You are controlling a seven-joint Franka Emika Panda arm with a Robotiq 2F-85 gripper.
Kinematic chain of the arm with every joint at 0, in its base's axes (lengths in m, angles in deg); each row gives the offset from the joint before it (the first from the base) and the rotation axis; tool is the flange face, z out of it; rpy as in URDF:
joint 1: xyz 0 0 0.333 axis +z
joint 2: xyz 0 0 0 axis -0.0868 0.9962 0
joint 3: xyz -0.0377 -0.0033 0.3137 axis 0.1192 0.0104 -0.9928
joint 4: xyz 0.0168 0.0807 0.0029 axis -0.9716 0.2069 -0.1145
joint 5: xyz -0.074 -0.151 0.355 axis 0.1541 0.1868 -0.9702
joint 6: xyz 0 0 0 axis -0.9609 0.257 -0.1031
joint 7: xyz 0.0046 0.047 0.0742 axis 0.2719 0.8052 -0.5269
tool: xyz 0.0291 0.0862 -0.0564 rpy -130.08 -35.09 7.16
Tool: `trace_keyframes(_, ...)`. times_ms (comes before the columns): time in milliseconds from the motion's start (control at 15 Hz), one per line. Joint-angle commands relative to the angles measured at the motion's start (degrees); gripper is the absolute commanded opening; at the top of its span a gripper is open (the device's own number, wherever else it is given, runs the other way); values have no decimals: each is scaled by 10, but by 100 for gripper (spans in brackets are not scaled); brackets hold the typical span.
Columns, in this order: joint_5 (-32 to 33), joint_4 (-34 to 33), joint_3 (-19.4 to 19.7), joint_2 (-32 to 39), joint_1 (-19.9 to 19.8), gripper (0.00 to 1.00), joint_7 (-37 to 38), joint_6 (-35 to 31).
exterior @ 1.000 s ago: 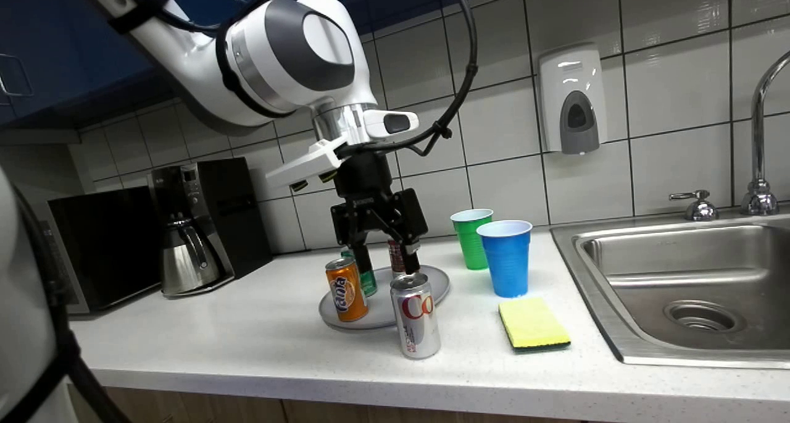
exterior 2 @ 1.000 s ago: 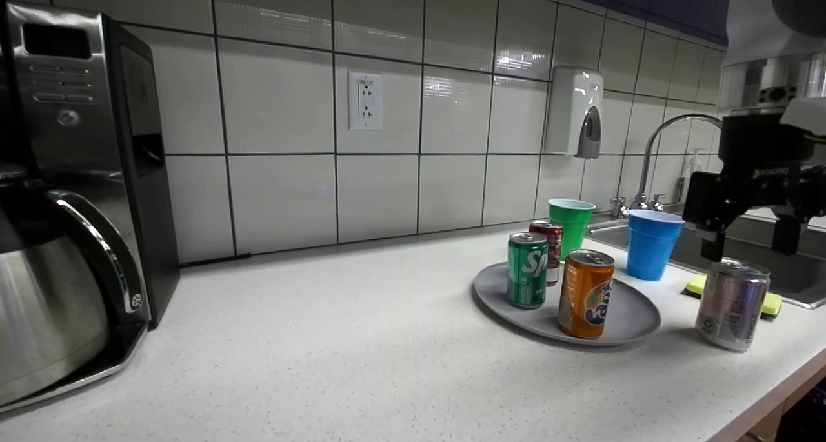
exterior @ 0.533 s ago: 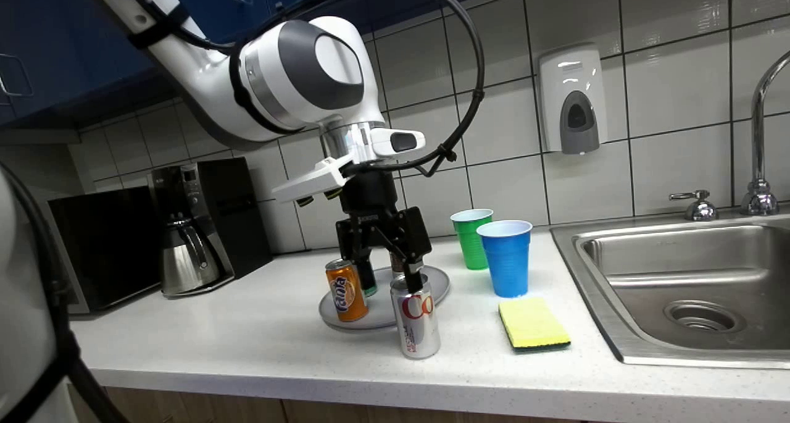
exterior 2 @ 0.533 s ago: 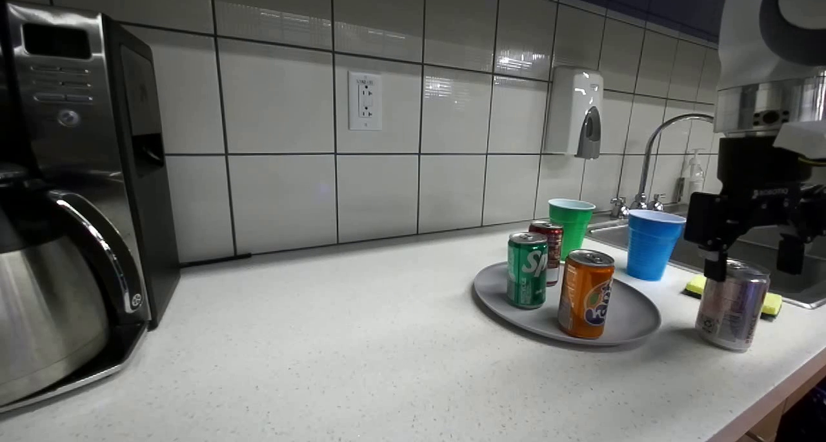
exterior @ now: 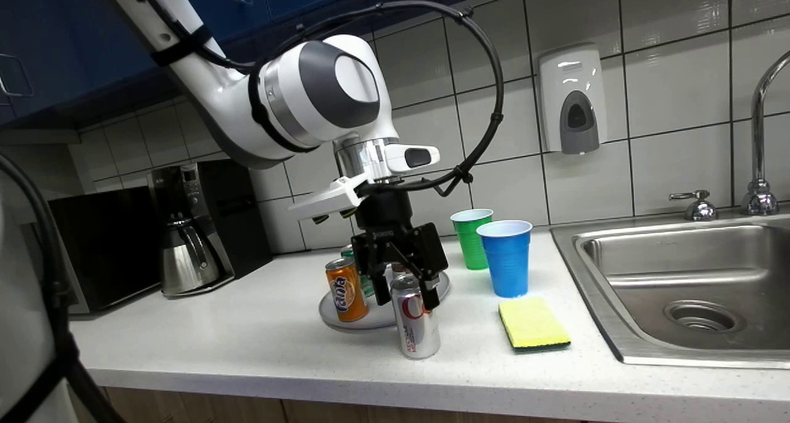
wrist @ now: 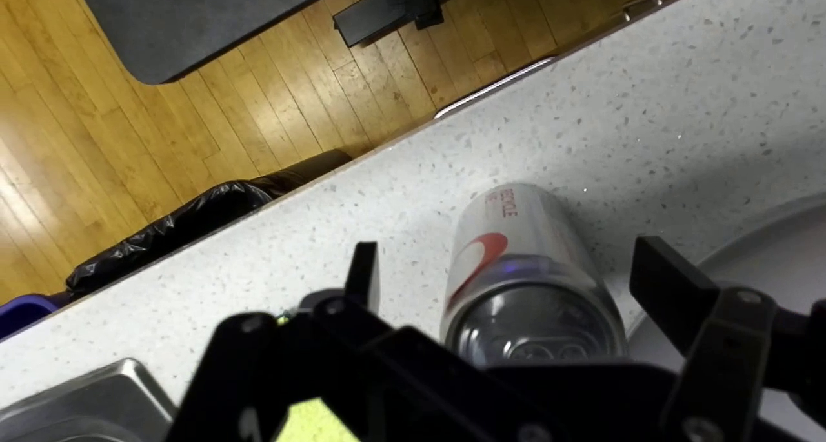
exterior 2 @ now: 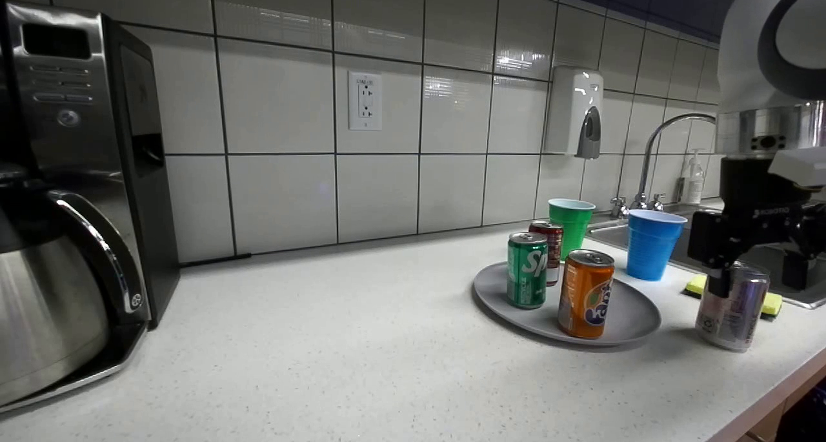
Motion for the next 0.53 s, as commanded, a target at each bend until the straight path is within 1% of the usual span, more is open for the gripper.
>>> trace_keyframes(0,25,0,2,23,-8,100,28,-30)
trace_keyframes(467,28,0,11,42,-6,100,38,-64)
